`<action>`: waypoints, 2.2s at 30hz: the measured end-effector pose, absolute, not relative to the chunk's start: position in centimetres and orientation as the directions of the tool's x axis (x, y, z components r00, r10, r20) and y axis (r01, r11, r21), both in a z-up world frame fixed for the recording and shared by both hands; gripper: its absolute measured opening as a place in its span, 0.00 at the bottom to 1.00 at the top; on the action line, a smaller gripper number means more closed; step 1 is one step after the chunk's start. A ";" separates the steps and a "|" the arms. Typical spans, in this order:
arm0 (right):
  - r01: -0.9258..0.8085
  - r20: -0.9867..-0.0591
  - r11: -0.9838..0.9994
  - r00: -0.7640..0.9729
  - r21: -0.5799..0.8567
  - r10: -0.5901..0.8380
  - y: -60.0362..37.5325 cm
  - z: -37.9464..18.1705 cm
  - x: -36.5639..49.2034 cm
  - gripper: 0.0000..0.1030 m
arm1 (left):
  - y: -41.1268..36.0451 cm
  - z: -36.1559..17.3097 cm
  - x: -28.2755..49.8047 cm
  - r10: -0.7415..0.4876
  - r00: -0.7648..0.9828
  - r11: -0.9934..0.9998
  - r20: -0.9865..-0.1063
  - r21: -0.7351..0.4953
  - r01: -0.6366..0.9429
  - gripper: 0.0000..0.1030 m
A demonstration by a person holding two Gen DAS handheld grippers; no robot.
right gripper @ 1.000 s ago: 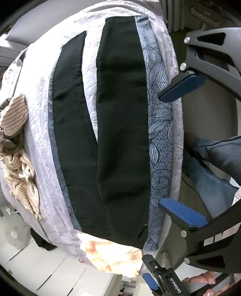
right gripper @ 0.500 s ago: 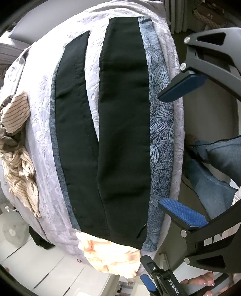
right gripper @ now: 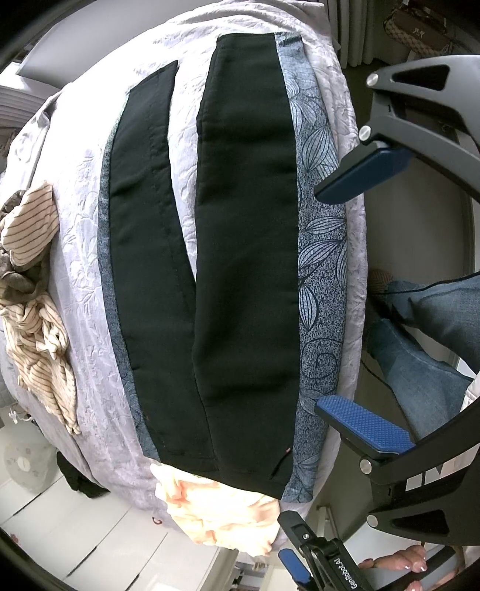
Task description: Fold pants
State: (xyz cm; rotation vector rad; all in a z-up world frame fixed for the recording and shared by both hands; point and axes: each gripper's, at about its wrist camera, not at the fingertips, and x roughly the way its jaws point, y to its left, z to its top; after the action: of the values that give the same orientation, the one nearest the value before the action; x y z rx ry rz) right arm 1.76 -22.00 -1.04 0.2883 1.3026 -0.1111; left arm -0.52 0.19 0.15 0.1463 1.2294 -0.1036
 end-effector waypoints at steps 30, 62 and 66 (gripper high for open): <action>0.260 -0.982 0.956 0.165 0.137 0.096 -22.0 -1.9 1.7 1.00 | -0.2 -0.5 -0.5 0.015 0.314 0.986 -0.949 0.066 0.153 1.00; 0.412 -0.770 0.652 0.293 0.637 0.567 -26.5 -8.7 1.2 0.91 | 5.8 -6.1 0.6 -0.204 0.222 0.979 -0.953 -0.203 0.027 1.00; 0.509 -0.635 0.445 0.294 0.737 0.715 -26.7 -14.6 -1.2 0.74 | 8.0 -10.8 -0.9 -0.308 0.142 0.947 -0.941 -0.317 -0.048 1.00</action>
State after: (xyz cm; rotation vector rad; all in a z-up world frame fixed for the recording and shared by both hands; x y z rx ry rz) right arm -1.21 -26.70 -14.59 1.1992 1.3558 0.1929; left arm -0.90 8.02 -10.80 -0.3006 1.4227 -0.1916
